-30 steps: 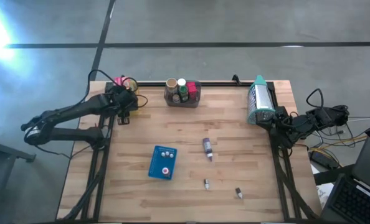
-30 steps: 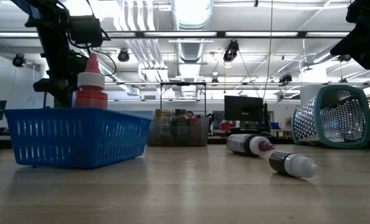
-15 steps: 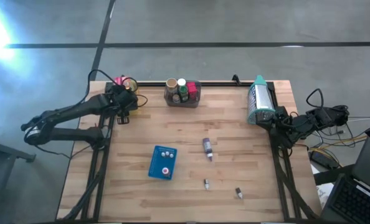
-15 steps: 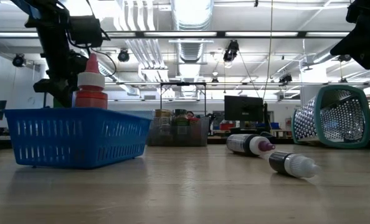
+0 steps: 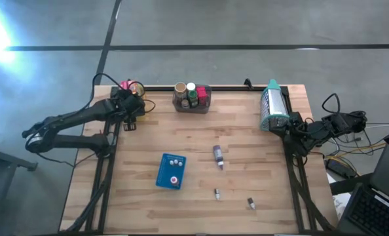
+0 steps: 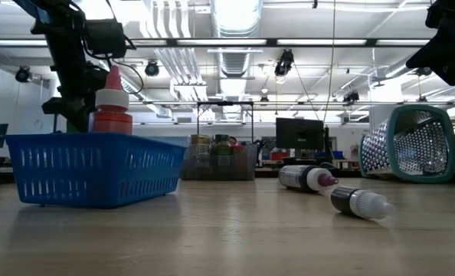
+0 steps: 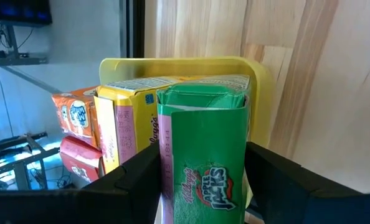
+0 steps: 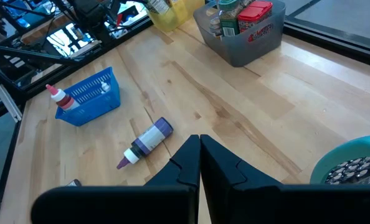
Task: Pick & Place Kitchen Items
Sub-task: Put the green cereal box into the yellow bin
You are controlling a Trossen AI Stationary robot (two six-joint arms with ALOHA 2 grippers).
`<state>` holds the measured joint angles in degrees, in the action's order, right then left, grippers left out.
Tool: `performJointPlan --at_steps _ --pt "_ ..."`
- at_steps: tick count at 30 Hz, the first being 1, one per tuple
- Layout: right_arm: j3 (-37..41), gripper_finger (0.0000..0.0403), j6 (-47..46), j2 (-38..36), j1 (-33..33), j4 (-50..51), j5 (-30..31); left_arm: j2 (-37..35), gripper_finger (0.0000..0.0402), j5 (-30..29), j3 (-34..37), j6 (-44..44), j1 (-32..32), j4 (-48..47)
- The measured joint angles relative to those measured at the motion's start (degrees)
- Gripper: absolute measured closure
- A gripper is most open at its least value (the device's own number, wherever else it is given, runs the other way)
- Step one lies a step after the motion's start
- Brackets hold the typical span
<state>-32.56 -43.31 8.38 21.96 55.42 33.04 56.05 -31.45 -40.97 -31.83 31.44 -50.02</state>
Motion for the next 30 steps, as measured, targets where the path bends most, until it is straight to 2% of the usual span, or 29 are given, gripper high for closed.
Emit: performJointPlan --at_steps 19,30 --pt "-0.02 0.0394 0.00 0.00 -0.01 0.00 0.00 -0.02 0.0183 2.89 0.11 -1.38 0.00 1.66" --pt "-0.01 0.0394 -0.02 0.00 -0.01 0.00 0.00 -0.05 0.0179 2.20 2.59 -2.58 0.48 2.57"
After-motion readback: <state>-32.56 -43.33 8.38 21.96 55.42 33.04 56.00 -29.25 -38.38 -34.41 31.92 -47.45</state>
